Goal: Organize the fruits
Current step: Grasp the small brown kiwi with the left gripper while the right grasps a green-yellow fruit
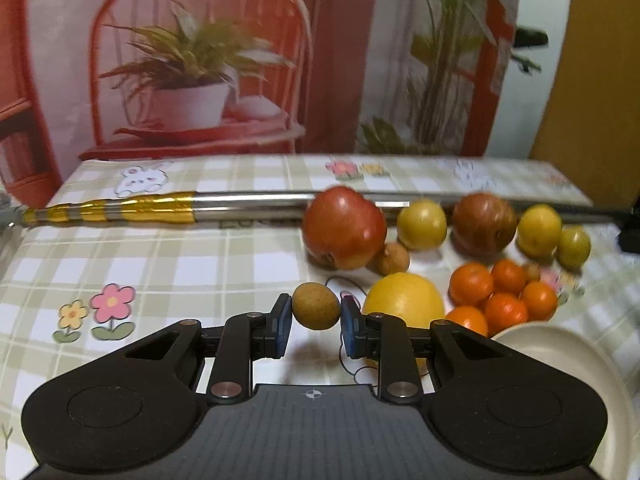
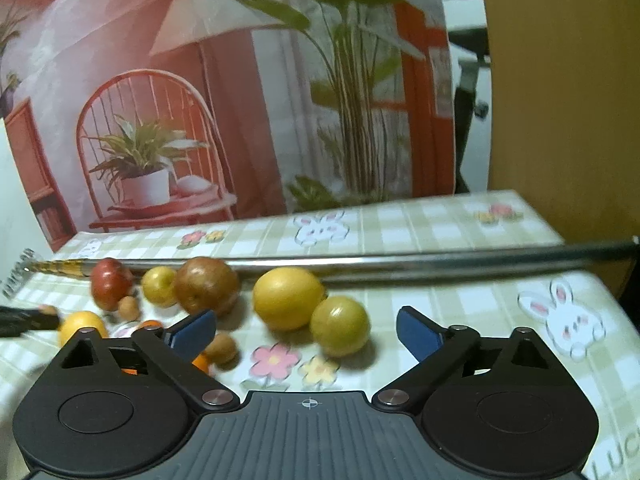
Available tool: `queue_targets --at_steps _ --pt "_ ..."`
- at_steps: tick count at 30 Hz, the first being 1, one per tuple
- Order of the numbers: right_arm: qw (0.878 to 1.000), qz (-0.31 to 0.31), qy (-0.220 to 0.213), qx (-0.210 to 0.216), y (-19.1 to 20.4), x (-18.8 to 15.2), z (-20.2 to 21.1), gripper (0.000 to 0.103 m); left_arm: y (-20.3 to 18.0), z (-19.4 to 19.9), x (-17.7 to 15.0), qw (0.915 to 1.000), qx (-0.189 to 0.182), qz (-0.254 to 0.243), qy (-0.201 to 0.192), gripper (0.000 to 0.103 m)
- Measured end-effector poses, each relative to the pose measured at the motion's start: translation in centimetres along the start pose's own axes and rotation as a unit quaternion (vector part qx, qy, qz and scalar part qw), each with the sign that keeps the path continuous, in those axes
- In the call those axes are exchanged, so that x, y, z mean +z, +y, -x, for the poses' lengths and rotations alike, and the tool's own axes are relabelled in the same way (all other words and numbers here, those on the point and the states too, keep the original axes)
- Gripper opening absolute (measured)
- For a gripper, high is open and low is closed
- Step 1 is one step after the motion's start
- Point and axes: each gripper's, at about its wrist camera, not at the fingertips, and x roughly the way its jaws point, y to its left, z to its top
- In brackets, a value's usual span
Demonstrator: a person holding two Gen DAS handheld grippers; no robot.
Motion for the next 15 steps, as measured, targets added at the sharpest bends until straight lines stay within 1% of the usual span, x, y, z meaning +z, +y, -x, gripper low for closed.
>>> queue_targets --at_steps 2,3,4,6,8,10,15 --pt "1.0 0.005 -0.014 0.002 -0.5 -0.3 -0.9 0.09 0.0 1.1 0.1 0.9999 -0.002 0.014 -0.009 0.028" --pt "1.0 0.007 -0.018 0.001 -0.7 -0.3 -1.3 0.086 0.0 1.6 0.1 0.9997 -0.004 0.02 -0.014 0.028" --pt "1.0 0.011 -0.022 -0.003 -0.9 -0.4 -1.9 0.082 -0.1 2.0 0.1 0.9995 -0.007 0.024 -0.018 0.028" --pt "0.999 0.021 -0.025 -0.012 -1.2 -0.6 -2.9 0.079 -0.2 3.0 0.1 0.9991 -0.015 0.032 -0.025 0.028" --pt "0.999 0.026 -0.021 -0.021 -1.4 -0.8 -4.0 0.073 -0.5 3.7 -0.1 0.9987 -0.02 0.035 -0.03 0.028" --pt "0.999 0.024 -0.012 -0.019 -1.7 -1.1 -5.1 0.065 -1.0 4.3 -0.3 0.9985 -0.023 0.036 -0.035 0.028" --pt "1.0 0.009 0.006 -0.021 -2.0 -1.6 -6.4 0.055 -2.0 5.1 -1.1 0.9982 -0.036 0.029 -0.038 0.028"
